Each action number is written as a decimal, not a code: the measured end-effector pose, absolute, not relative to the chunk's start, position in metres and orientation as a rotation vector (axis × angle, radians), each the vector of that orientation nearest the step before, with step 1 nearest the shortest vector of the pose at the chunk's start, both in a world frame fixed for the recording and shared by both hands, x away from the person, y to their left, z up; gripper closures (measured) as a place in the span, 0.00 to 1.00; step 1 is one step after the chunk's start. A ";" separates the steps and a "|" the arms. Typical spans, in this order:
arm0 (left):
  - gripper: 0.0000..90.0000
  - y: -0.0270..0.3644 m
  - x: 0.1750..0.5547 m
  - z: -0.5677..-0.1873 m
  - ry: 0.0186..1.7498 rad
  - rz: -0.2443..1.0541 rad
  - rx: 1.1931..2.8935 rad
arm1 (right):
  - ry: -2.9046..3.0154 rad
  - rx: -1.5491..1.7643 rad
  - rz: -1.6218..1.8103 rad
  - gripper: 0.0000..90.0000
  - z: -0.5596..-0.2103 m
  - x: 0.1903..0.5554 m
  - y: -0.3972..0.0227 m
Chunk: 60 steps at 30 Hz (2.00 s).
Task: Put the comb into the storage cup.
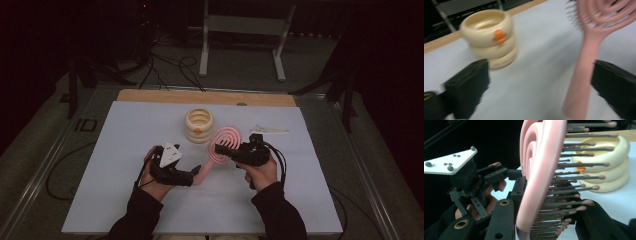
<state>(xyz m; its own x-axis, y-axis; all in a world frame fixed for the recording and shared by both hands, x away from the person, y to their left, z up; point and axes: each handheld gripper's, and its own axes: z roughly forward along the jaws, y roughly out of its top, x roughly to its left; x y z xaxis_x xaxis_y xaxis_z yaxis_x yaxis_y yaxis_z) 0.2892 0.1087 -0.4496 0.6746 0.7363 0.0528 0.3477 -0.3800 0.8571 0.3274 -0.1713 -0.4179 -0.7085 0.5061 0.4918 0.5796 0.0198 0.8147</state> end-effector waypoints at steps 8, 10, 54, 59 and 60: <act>0.00 0.147 0.281 -0.458 0.912 0.581 1.914 | -2.176 -1.221 -1.828 0.71 -0.417 0.331 -0.178; 0.00 0.158 0.277 -0.463 0.925 0.581 1.894 | -2.167 -1.224 -1.834 0.71 -0.417 0.332 -0.180; 0.00 0.231 0.244 -0.496 0.974 0.675 1.784 | -2.119 -1.269 -1.883 0.71 -0.395 0.348 -0.176; 0.00 0.229 0.244 -0.496 0.978 0.686 1.783 | -2.121 -1.270 -1.881 0.71 -0.391 0.350 -0.174; 0.00 0.229 0.244 -0.496 0.977 0.686 1.781 | -2.121 -1.270 -1.882 0.71 -0.391 0.351 -0.174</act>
